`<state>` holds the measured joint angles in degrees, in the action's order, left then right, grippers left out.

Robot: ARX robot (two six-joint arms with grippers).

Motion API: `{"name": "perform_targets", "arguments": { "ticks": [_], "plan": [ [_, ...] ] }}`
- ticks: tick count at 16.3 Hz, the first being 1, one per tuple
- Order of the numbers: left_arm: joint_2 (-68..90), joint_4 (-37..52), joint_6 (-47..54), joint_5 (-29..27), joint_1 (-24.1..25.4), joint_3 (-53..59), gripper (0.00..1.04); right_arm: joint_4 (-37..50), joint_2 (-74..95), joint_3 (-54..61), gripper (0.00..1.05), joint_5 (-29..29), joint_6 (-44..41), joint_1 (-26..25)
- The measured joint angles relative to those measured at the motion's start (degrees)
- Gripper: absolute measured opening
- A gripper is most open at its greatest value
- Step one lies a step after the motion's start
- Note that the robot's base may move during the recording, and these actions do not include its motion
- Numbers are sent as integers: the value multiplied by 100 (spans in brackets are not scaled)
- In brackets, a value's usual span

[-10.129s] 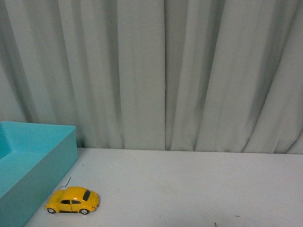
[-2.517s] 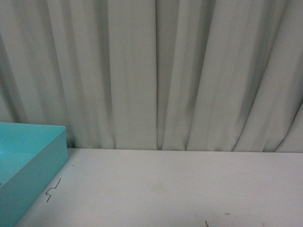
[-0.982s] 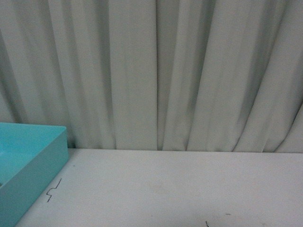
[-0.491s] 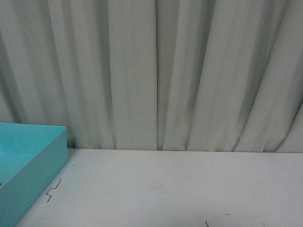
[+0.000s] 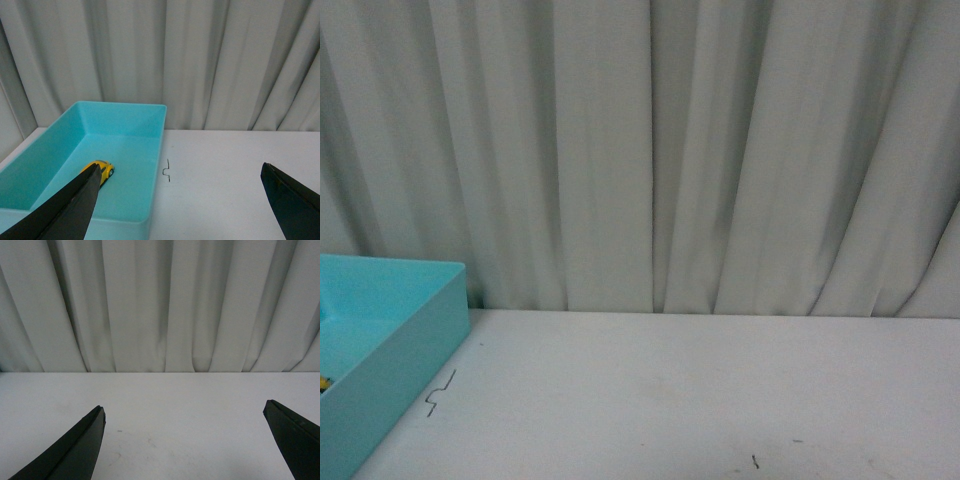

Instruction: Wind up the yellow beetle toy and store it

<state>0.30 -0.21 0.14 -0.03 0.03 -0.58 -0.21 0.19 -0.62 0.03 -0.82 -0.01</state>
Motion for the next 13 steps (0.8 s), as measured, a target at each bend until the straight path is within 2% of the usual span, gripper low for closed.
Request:
{"name": "perform_targets", "arguments": {
  "ticks": [13],
  "plan": [
    [0,0,0,0,0,0,98,0,0,0,98,0,0,0]
  ]
}}
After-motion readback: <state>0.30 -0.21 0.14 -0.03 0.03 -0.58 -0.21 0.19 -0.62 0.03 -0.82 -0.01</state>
